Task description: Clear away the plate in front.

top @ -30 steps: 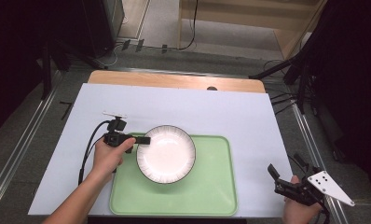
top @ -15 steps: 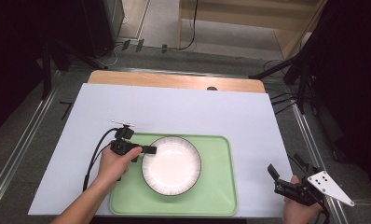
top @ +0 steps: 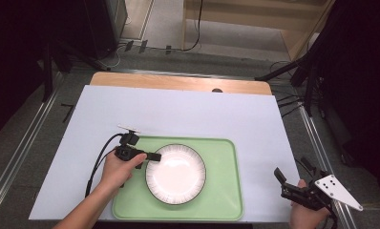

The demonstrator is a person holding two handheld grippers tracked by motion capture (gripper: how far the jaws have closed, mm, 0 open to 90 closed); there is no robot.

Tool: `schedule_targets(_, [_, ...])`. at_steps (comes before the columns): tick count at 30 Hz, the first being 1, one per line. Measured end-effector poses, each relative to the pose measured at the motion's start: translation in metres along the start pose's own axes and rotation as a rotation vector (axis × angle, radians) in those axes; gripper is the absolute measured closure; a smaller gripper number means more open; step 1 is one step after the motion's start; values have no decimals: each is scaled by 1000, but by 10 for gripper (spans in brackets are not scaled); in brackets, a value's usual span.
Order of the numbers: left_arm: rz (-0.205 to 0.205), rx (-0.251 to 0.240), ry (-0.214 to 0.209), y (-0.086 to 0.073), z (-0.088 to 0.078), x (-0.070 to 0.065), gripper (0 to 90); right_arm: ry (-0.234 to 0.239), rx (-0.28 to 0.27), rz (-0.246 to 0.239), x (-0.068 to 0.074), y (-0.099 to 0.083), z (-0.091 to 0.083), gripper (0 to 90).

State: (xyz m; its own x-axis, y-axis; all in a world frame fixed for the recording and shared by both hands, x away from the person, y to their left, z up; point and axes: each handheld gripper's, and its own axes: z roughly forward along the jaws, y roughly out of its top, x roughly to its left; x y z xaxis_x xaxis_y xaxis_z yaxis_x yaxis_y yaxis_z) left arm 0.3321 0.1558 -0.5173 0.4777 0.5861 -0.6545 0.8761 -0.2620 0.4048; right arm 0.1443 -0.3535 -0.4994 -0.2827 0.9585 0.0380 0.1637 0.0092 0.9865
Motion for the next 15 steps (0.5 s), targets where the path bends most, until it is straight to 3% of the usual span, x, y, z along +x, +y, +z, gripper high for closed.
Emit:
schedule_targets(10, [-28,10,13,1,3,5,849,-1,0,1,0,0,0,13])
schedule_targets(15, [-6,7,35,0,4,3,847,-1,0,0,0,0,0,13])
